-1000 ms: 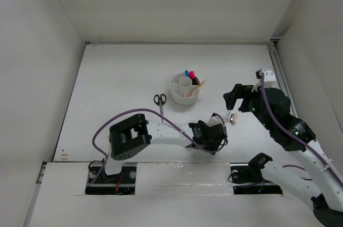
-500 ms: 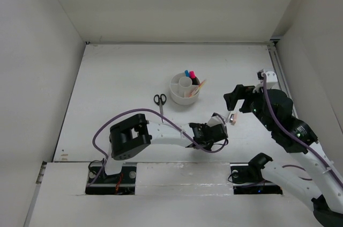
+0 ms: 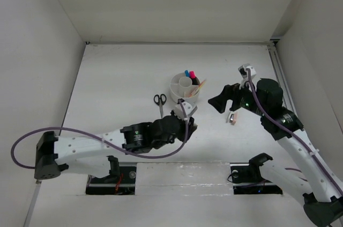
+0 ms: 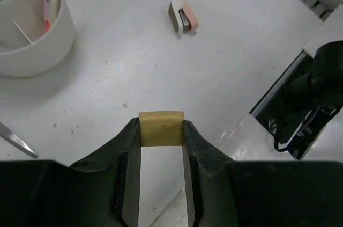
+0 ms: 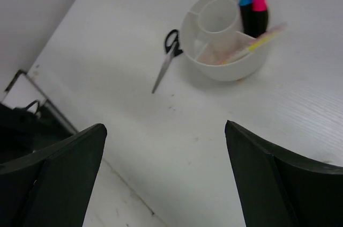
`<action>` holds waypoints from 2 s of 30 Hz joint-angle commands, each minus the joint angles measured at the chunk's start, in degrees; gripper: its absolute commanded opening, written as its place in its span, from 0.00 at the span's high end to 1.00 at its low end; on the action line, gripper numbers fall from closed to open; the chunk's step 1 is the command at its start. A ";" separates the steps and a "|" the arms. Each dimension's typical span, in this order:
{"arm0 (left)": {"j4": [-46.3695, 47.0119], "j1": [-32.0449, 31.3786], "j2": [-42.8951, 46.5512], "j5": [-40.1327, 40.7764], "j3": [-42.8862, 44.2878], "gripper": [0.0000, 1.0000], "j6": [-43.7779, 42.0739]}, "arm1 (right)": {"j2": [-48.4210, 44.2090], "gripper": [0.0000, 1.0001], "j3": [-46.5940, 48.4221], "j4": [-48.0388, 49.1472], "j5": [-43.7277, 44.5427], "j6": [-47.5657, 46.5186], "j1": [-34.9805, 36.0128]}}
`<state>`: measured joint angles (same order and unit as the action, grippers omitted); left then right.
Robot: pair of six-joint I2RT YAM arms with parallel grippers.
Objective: Sort the stationery into containers
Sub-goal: Pick up the stationery from the center of the board, then place the stationery in the storage box.
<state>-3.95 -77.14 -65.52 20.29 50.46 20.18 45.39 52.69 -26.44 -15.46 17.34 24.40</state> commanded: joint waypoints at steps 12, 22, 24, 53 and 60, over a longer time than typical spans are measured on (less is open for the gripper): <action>6.05 -0.46 11.30 -1.75 -6.07 1.00 -10.16 | 4.53 0.11 1.54 7.02 -26.81 0.50 2.57; 6.05 -0.46 9.97 -3.16 -3.87 1.00 -12.63 | 8.49 0.19 -0.83 7.98 -25.93 3.57 7.14; 6.05 -0.46 10.50 -3.16 -3.87 1.00 -12.63 | 9.19 0.21 -0.83 8.50 -24.36 4.27 8.81; 8.34 -0.46 12.61 0.18 -5.54 1.00 -14.30 | 10.01 0.21 -2.59 12.37 -13.03 8.75 18.75; 8.34 -0.46 11.38 3.85 -6.59 1.00 -11.93 | 1.02 0.04 0.13 12.82 2.36 9.46 14.01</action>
<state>1.43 -77.65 -54.02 20.36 44.05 6.90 48.49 50.04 -15.03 -20.82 26.26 40.40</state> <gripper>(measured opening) 0.234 0.957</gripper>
